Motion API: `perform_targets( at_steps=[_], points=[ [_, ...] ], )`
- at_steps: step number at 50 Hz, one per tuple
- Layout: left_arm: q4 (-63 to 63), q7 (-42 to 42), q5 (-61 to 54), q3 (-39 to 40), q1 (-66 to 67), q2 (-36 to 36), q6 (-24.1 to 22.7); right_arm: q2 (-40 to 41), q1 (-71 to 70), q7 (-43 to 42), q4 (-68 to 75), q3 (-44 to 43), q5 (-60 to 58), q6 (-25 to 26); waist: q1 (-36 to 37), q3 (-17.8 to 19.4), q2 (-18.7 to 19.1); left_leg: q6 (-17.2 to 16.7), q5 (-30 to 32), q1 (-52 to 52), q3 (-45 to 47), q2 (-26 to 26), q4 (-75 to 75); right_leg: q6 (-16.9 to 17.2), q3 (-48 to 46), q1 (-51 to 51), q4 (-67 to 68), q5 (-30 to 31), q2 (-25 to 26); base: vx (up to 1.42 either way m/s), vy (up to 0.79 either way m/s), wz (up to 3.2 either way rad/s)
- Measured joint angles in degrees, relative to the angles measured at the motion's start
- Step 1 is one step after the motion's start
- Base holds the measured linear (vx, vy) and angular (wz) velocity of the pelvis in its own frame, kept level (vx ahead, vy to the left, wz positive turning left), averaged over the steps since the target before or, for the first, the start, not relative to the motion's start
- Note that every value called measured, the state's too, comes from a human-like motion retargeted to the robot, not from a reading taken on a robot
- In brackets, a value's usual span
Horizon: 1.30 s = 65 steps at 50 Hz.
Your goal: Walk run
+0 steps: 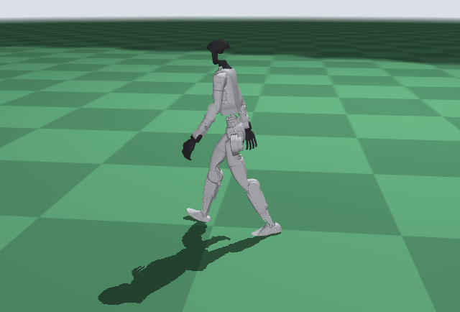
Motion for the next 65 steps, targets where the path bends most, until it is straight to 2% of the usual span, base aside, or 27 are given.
perform_targets(
  at_steps=[2, 3, 5, 7, 9, 12, 15, 17, 21, 26, 28, 30, 33, 35, 37, 38, 40, 42, 44, 48, 51, 54, 57, 60, 61, 63, 65],
  points=[
    [1.23, -0.64, 0.14, 0.69, 1.6, -1.6, 0.85, -0.75, -1.16, 3.36, 1.09, 0.16, 0.9, 0.45, 0.13, -1.32, 0.05, -2.84, 3.64, 1.65, -0.66, -0.8, 1.9, -2.72, -1.31, 0.08, 5.35, 2.85, -0.97, 1.09, -0.06, 0.07],
    [2.19, -2.4, 1.32, 1.19, 3.05, -2.23, 2.18, -0.99, -1.55, 4.73, 1.48, 0.35, 0.92, 0.47, -0.18, -1.52, -0.19, -4.33, 7.1, 2.88, -1.39, -1.73, 3.24, -1.98, -1.35, 0.97, 6.79, 6.18, -1.6, 1.3, -0.11, 0.27],
    [4.08, -7.54, 5.38, 1.88, 6.63, -3.0, 5.06, -1.31, -2.88, 6.81, 2.06, 1.1, 0.9, 0.5, -1.73, -0.89, -0.03, -5.98, 18.5, 4.11, -2.16, -1.93, 8.34, -1.42, 4.55, 1.15, 12.97, 7.84, -2.26, 1.43, -0.16, 0.64],
    [6.98, -8.96, 10.07, 0.68, 10.47, -4.02, 6.27, -1.44, -3.93, 6.61, 1.63, 1.86, 0.28, 0.86, -2.25, -0.98, -2.28, -3.31, 30.81, 2.49, 4.49, -0.41, 18.92, -0.28, 9.93, 5.62, 13.61, 4.67, -4.7, 1.12, -0.1, 0.48],
    [9.53, -7.95, 16.06, -1.22, 13.52, -3.99, 7.06, -1.91, -5.33, 5.54, 0.36, 3.24, -0.66, 0.42, 0.15, -0.79, -5.45, -0.36, 35.79, -1.64, 9.26, -0.69, 31.94, -0.27, 8.05, 11.38, 11.79, 1.91, -7.7, 0.92, -0.15, -0.03],
    [10.78, -2.86, 25.12, -5.91, 17.43, -2.62, 6.31, -3.46, -9.23, 3.25, -1.51, 5.27, -4.45, -0.84, 2.11, 0.56, -7.56, 3.13, 28.52, -10.31, 13.6, 5.44, 48.84, 0.87, 2.07, 18.62, 9.23, -0.44, -10.76, 0.96, -0.16, 0.25],
    [12.34, 4.53, 32.87, -5.55, 21.79, -3.44, 6.08, -5.05, -13.74, -2.8, -2.5, 7.59, -9.49, -2.37, 5.85, 1.48, -6.62, 0.24, 23.95, -21.38, 11.1, 7.47, 53.13, 1.73, 1.51, 25.57, 2.33, 0.06, -6.2, 0.88, -0.09, -0.45],
    [14.48, 5.33, 33.06, -4.15, 24.52, -4.59, 6.96, -6.35, -16.48, -6.99, -3.27, 9.23, -11.16, -3.95, 9.46, 1.23, -6.16, -0.35, 20.45, -27.41, 11.66, 7.76, 49.07, 2.14, -1.28, 29.37, -1.26, -0.47, -4.24, 0.97, -0.09, -0.88],
    [20.39, 0.67, 27.29, 1.76, 28.52, -7.17, 7.34, -7.79, -21.06, -9.52, -6.0, 10.35, -14.11, -6.02, 14.19, 1.12, -4.31, 3.87, 14.81, -35.54, 16.92, 11.52, 32.94, 4.06, -0.47, 36.17, -5.79, -2.67, 0.59, 0.99, -0.03, -0.62],
    [23.67, -5.32, 14.11, 8.9, 30.03, -10.0, 5.25, -8.01, -24.38, -5.74, -10.13, 11.54, -14.6, -7.79, 15.97, 1.65, -3.1, 5.06, 13.53, -43.13, 7.67, 6.33, 7.29, 7.1, -0.18, 44.48, -8.54, -6.42, 3.99, 0.95, 0.03, -0.23],
    [22.85, -4.82, 11.17, 10.87, 29.84, -10.86, 4.98, -7.54, -23.68, -5.22, -11.35, 11.64, -13.84, -8.64, 16.69, 1.22, -3.53, 5.3, 13.16, -44.49, 6.34, 4.71, 4.04, 9.56, 0.44, 46.57, -7.74, -7.09, 3.88, 1.1, 0.07, -0.13],
    [22.03, -3.83, 8.81, 11.5, 28.69, -10.98, 5.01, -6.29, -21.6, -4.84, -12.55, 11.61, -13.22, -9.1, 17.36, 0.73, -3.62, 8.31, 14.97, -44.49, 5.27, 4.11, 6.78, 13.1, 1.96, 48.5, -6.06, -5.66, 3.85, 0.92, 0.02, -0.27],
    [21.33, -2.18, 8.24, 11.14, 26.94, -10.42, 6.79, -4.64, -15.59, -3.08, -11.75, 10.62, -11.82, -11.1, 20.07, -0.18, -3.58, 8.22, 19.23, -41.5, 7.56, 6.77, 11.31, 17.64, 5.83, 50.71, -0.37, 3.87, 4.78, 1.29, 0.04, -0.52],
    [20.73, -1.72, 7.51, 10.95, 25.46, -9.85, 7.24, -3.0, -12.15, -3.29, -9.49, 10.65, -11.21, -12.89, 20.72, -0.77, -3.51, 9.1, 16.26, -41.06, 1.9, 7.54, 16.61, 17.45, 5.25, 49.24, 7.85, 16.9, 3.02, 1.24, -0.06, -0.64],
    [19.46, -1.55, 6.22, 9.82, 24.46, -8.79, 6.96, -1.29, -9.58, -6.51, -6.21, 10.8, -10.03, -12.87, 17.65, -1.78, -1.57, 9.22, 12.25, -36.11, -0.28, 8.28, 16.35, 18.72, 6.19, 45.1, 19.55, 27.58, 4.76, 1.0, -0.05, 0.01],
    [18.93, -1.43, 5.37, 8.71, 23.71, -8.01, 6.72, -1.05, -8.78, -7.58, -4.45, 10.88, -8.71, -12.83, 16.34, -2.07, -0.7, 9.34, 11.03, -32.8, 3.37, 9.99, 15.24, 18.4, 4.98, 42.86, 25.44, 29.84, 4.43, 0.9, 0.02, -0.08],
    [18.66, -0.76, 3.79, 6.22, 20.58, -6.05, 6.49, -1.29, -7.92, -8.11, -1.62, 10.85, -6.25, -13.04, 15.01, -1.76, 0.19, 8.41, 9.78, -27.02, 6.55, 10.99, 12.0, 16.1, 6.36, 35.55, 37.32, 23.27, 2.94, 0.96, 0.07, -0.37],
    [18.37, 0.78, 4.15, 4.73, 16.23, -4.28, 7.7, -1.46, -7.5, -8.04, 0.28, 9.19, -7.0, -12.3, 12.01, -0.92, -0.18, 7.81, 9.4, -22.33, 6.83, 8.34, 7.78, 15.35, 7.87, 25.78, 45.96, 16.91, -0.14, 1.02, 0.08, 0.15],
    [17.1, 2.47, 5.84, 4.12, 12.71, -3.22, 8.91, -1.9, -6.69, -8.77, 2.07, 7.63, -8.26, -10.62, 8.64, -0.37, 0.01, 7.3, 9.38, -18.01, 5.77, 6.02, 3.71, 14.56, 7.55, 18.43, 47.24, 13.05, -1.94, 1.02, 0.09, 0.62],
    [13.02, 0.62, 6.06, 1.15, 6.29, -0.04, 7.6, -3.85, -4.95, -10.56, 5.44, 6.44, -8.06, -8.54, 2.43, 0.14, 0.47, 6.16, 7.04, -11.7, 2.93, 2.59, 0.04, 8.29, 1.69, 9.33, 34.03, 6.99, -6.35, 0.98, 0.04, 0.86],
    [8.48, -1.88, 4.95, -0.49, 2.18, 2.18, 5.98, -4.32, -3.58, -10.33, 7.02, 5.37, -7.84, -7.55, -1.28, 0.86, 0.37, 5.07, 4.14, -7.24, -0.03, 0.93, -0.78, 3.98, -0.99, 5.52, 15.03, 3.1, -5.56, 0.73, -0.09, 0.99],
    [3.95, -2.61, 3.03, -1.32, -0.32, 2.88, 3.44, -3.94, -2.6, -8.75, 8.32, 3.12, -7.49, -6.74, -1.61, 0.91, -0.78, 3.87, 1.2, -2.37, -1.02, -0.86, -1.46, 5.28, -0.1, 2.61, -0.54, 2.68, -2.41, 0.97, -0.22, 0.42],
    [0.11, -2.75, 1.19, -1.39, 1.14, 1.66, 1.82, -3.85, -1.51, -5.92, 9.38, 1.84, -5.86, -6.39, -0.38, -0.51, -1.97, 0.57, 0.83, 1.19, -1.42, -1.96, -0.31, 4.68, -0.6, 0.68, 0.68, 1.36, -2.5, 1.27, -0.24, 0.11],
    [-3.19, -3.19, 0.42, 2.41, 7.14, -1.87, 2.58, -3.85, -1.88, -3.97, 9.53, 0.9, -6.06, -5.62, -1.6, -2.77, -2.12, -4.15, 8.48, 3.33, -3.67, -3.32, 2.79, 0.43, -0.58, 1.0, 6.63, 8.78, -3.04, 1.3, -0.19, 0.31],
    [-3.44, -3.35, 1.21, 5.0, 9.73, -3.64, 2.55, -3.81, -2.4, -3.3, 9.43, 0.86, -5.97, -5.63, -2.32, -2.21, -1.8, -5.07, 14.78, 3.88, -3.94, -3.56, 5.48, 0.39, 2.65, 1.58, 9.47, 9.19, -3.13, 1.4, -0.18, 0.48],
    [-1.84, -1.85, 1.8, 8.43, 14.49, -7.3, 2.82, -3.71, -3.25, -2.46, 9.21, 0.58, -5.51, -5.44, -4.17, -1.84, -2.08, -4.27, 27.79, 3.62, 1.89, -0.79, 14.11, 1.01, 8.38, 4.52, 12.73, 7.25, -4.9, 1.23, -0.05, 0.73],
    [2.84, 0.77, 2.68, 10.89, 17.95, -10.07, 3.59, -3.6, -3.94, -2.22, 8.64, 1.71, -4.11, -5.1, -1.99, -1.89, -5.25, -2.16, 37.18, 1.16, 8.8, -1.29, 26.11, 1.33, 12.43, 10.22, 11.36, 3.98, -6.18, 1.18, -0.1, 0.01]
  ],
)
